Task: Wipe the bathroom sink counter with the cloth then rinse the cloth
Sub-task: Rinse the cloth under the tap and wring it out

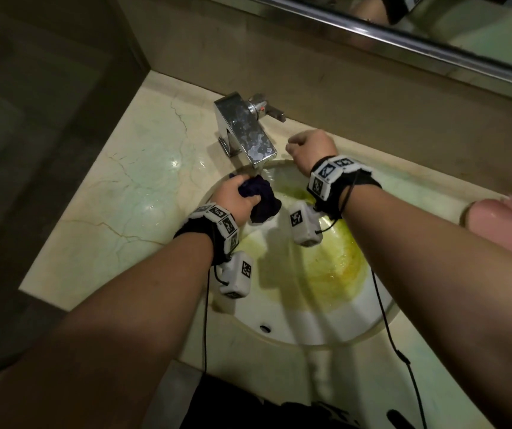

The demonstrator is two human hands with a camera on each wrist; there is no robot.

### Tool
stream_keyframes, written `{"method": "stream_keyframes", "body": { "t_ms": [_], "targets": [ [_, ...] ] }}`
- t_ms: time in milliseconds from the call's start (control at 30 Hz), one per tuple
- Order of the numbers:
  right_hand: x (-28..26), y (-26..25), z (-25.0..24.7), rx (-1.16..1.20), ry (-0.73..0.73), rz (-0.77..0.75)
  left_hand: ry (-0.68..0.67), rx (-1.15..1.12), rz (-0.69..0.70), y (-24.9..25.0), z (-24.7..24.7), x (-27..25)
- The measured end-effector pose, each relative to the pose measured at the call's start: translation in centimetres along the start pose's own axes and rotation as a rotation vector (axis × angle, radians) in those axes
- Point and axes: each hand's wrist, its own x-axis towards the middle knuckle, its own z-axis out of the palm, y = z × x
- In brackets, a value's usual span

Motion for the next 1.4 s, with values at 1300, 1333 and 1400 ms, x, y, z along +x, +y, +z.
{"method": "stream_keyframes", "body": {
  "t_ms": [1300, 1333, 1400],
  "targets": [
    [-1.7, 3.5, 8.7, 0.782, -0.163, 0.421, -0.331, -0.079, -0.158, -3.1, 1.2, 5.5],
    [-1.7, 3.3, 8.7, 0.783, -0.19, 0.43, -0.339, -0.083, -0.165, -3.3, 1.1, 5.8],
    [-1.8, 3.2, 8.8, 0.782, -0.206, 0.444, -0.37, -0.093, -0.186, -3.4, 1.0, 6.0]
  ]
}}
